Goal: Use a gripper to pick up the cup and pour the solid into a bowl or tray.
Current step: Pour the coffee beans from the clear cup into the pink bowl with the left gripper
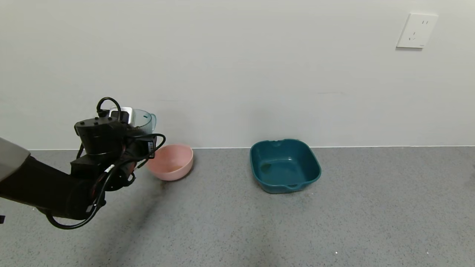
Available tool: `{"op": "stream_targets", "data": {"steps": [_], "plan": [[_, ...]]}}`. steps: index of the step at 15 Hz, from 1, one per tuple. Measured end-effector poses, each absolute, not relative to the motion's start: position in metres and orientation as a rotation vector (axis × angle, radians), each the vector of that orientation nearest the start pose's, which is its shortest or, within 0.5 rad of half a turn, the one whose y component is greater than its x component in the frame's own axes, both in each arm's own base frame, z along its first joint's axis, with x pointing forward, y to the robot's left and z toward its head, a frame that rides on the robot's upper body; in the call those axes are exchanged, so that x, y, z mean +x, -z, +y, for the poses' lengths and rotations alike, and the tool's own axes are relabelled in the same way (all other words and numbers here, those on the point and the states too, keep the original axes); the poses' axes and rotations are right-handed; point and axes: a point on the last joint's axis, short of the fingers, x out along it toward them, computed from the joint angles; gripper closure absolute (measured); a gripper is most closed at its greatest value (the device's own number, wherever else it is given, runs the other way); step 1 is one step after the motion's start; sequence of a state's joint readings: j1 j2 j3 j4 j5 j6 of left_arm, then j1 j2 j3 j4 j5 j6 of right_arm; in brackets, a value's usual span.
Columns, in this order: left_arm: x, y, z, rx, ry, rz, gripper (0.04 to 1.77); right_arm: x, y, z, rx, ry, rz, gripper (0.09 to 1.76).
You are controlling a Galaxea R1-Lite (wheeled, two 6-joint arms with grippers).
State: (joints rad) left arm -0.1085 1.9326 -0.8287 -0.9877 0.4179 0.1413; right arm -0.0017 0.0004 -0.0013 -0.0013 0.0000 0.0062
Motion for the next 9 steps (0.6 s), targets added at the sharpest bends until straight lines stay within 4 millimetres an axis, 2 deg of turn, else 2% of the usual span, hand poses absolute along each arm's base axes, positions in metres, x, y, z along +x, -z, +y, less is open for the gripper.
{"op": "stream_targets", "data": {"steps": [4, 9], "plan": [[0.354, -0.141, -0.005, 0.242, -0.347, 0.169, 0.51, -0.023, -0.076, 0.000, 0.006, 0.002, -0.002, 0.14], [0.353, -0.136, 0.008, 0.379, -0.352, 0.212, 0.51, -0.023, -0.076, 0.000, 0.006, 0.002, -0.002, 0.14]]}}
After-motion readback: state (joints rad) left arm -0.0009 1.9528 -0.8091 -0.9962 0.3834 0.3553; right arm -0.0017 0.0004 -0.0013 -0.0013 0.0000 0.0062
